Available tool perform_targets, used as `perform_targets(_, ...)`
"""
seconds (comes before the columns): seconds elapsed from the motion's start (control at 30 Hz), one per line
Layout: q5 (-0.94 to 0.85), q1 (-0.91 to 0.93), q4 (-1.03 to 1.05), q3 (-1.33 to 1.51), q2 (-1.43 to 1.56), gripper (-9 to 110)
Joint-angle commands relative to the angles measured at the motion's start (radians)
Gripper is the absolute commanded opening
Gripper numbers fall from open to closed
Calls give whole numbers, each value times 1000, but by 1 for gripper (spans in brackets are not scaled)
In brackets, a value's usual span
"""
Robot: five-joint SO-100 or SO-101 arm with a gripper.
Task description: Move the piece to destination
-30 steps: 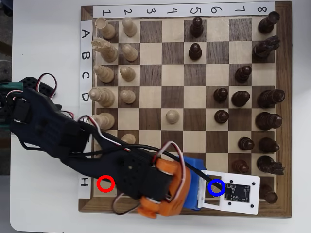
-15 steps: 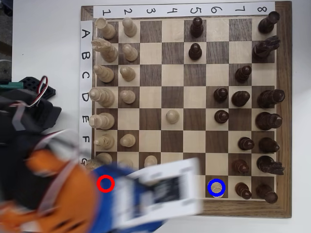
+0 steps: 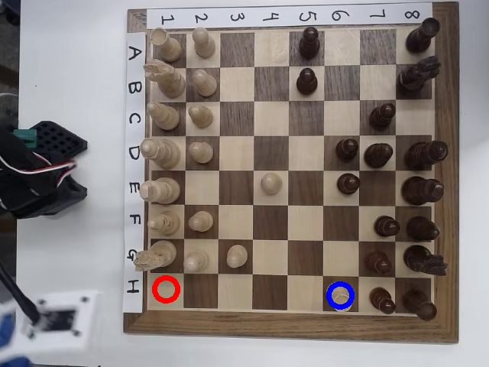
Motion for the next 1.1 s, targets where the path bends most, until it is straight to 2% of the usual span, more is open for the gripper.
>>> perform_targets(0.0, -249, 391, -155, 689, 621, 0)
perform_targets(0.33, -249, 477, -255, 1088, 798, 0)
perform_targets(0.63, -206, 476, -244, 1290, 910, 0)
perform_targets(0.83, -172, 446, -167, 1287, 953, 0)
perform_targets(1.07, -178, 445, -173, 1287, 954, 0)
